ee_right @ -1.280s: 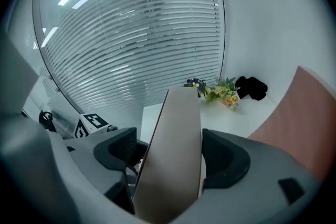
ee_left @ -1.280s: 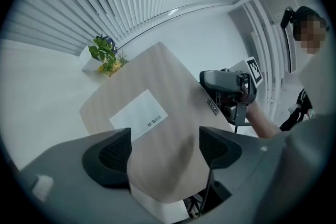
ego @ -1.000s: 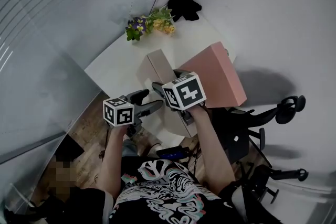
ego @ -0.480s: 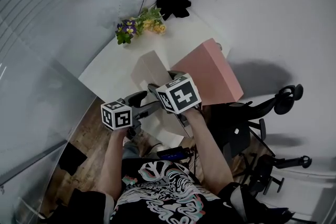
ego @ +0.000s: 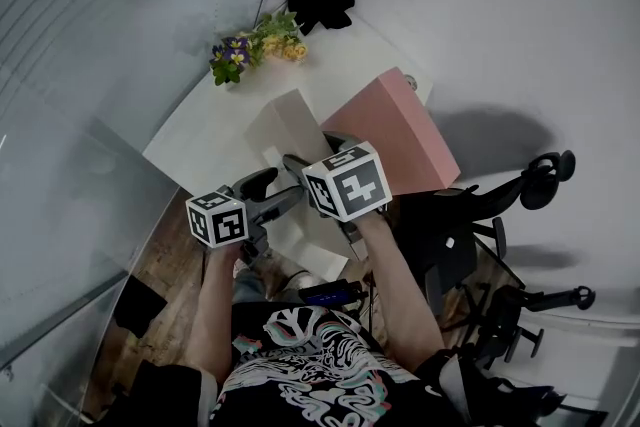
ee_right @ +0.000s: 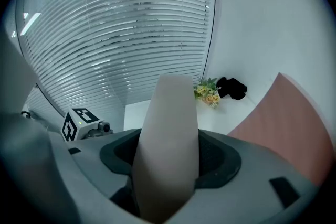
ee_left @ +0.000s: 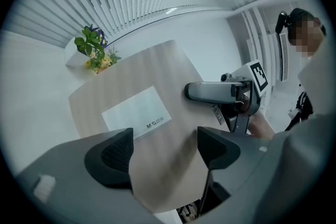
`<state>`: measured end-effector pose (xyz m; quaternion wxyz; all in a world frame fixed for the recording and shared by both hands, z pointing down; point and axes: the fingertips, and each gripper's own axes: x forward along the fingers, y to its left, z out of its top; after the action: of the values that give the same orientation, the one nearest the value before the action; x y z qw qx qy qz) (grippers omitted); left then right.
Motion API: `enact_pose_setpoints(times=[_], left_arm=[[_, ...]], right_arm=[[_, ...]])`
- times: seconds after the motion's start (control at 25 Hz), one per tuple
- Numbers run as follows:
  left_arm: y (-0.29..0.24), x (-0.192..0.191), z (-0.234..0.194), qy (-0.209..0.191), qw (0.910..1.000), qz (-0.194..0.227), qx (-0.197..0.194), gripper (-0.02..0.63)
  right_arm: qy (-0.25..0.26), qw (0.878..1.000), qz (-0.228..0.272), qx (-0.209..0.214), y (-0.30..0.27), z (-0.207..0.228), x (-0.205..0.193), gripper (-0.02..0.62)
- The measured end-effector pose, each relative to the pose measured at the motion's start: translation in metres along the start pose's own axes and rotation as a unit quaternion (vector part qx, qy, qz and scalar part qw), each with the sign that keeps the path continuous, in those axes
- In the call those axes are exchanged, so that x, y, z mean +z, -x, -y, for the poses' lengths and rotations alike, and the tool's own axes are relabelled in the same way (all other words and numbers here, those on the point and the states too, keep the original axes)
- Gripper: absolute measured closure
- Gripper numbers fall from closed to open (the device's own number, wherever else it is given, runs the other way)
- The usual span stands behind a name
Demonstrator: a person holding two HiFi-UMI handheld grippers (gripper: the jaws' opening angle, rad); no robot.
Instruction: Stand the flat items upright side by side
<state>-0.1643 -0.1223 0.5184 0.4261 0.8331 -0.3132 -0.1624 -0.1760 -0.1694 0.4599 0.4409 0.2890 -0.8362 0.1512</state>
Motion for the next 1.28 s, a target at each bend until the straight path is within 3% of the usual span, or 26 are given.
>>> enact_pose_setpoints(times=[0.52,1.28], left_arm=[[-0.007,0.003,0.006,-0.002,1.0,0.0,-0.007,0.244],[-0.031,-0.004,0.009,-0.022,0.999,-0.038,-0.002,0.249]], right_arm=[[-0.044,0.995,0.083,-0.028,0.028,0.02,0.017,0.304],[-0.038,0.968,0.231,-0.087,0.066,0.043,0.035,0.304]])
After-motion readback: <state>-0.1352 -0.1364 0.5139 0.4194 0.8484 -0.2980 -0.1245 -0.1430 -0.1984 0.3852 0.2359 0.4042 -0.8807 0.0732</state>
